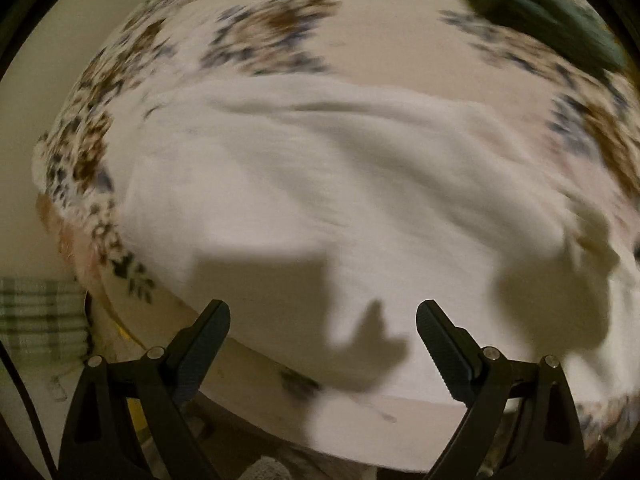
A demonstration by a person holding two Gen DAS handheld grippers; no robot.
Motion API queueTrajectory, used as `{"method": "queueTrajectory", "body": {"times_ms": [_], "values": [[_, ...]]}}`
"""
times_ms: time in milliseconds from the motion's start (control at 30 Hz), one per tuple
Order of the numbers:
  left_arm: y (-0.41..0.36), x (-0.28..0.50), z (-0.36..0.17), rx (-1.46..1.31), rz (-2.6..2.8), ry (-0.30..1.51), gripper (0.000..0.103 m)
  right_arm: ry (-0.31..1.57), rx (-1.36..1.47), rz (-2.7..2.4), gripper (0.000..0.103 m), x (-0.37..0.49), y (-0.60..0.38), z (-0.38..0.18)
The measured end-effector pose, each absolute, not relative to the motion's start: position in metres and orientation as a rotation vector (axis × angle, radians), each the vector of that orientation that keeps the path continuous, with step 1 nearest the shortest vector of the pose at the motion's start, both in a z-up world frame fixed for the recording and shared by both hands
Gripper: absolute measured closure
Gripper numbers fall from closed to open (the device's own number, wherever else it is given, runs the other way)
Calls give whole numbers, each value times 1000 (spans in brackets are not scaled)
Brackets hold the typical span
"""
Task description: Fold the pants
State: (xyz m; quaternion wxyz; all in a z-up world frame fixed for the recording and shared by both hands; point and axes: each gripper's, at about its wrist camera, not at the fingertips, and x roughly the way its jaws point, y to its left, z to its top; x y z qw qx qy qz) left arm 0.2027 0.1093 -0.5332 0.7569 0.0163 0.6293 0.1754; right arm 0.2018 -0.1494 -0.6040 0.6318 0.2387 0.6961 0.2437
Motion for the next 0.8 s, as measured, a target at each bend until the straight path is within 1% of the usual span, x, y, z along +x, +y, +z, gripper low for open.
{"method": "queueTrajectory", "body": {"times_ms": [100, 167, 233, 267, 367, 433, 467, 533, 567, 600, 667, 700, 767, 800], "values": [[147, 214, -549, 12, 415, 1394, 8, 1706, 377, 677, 35, 256, -62, -634], [155, 209, -554, 4, 419, 1411, 8, 1781, 291, 713, 37, 266, -31, -655], [167, 213, -563, -20, 406, 1425, 8, 1813, 245, 703, 96, 284, -18, -672], [171, 214, -567, -29, 396, 1437, 8, 1811, 283, 691, 99, 287, -22, -669], [180, 214, -575, -53, 355, 1462, 8, 1711, 386, 615, 99, 309, -53, -646], [182, 213, -578, -57, 335, 1473, 8, 1737, 432, 614, 99, 314, -61, -645], [184, 212, -579, -61, 327, 1475, 8, 1760, 413, 614, 96, 316, -58, -647], [187, 213, -581, -64, 310, 1484, 8, 1821, 365, 616, 80, 315, -50, -653], [188, 212, -581, -67, 305, 1485, 8, 1844, 365, 614, 50, 324, -42, -658], [190, 212, -581, -69, 301, 1488, 8, 1878, 399, 609, 29, 324, -40, -666], [192, 211, -583, -67, 292, 1491, 8, 1906, 482, 608, 30, 326, -34, -684], [192, 211, -583, -61, 288, 1492, 8, 1910, 506, 583, 46, 326, -35, -692], [193, 211, -585, -46, 272, 1496, 8, 1873, 536, 558, 92, 332, -36, -694], [194, 212, -585, -43, 267, 1495, 8, 1850, 562, 546, 92, 337, -40, -692]]}}
